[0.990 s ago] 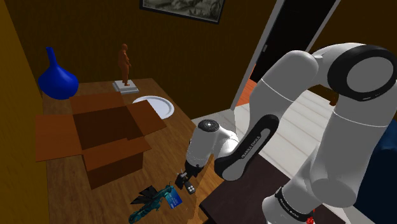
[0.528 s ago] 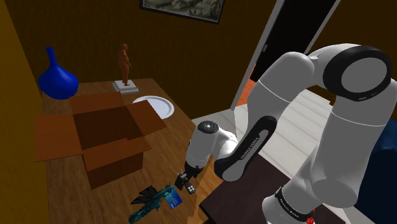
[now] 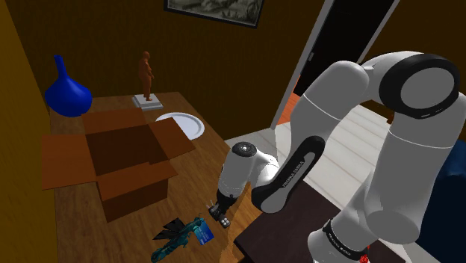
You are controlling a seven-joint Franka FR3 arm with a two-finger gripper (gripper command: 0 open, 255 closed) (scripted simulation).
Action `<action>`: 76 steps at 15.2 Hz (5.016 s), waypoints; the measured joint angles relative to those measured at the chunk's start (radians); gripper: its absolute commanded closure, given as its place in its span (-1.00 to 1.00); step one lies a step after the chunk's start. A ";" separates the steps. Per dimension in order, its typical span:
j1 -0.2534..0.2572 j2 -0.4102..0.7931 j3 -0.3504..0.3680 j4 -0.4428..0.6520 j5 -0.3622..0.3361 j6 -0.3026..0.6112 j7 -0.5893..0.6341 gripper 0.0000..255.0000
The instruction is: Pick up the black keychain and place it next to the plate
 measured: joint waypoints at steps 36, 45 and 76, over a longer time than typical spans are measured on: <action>-0.192 0.103 0.055 0.543 0.135 -0.452 -0.323 1.00; -0.169 0.387 -0.001 1.024 0.096 -0.655 -0.402 1.00; -0.114 0.736 -0.050 1.453 0.068 -0.730 -0.457 -1.00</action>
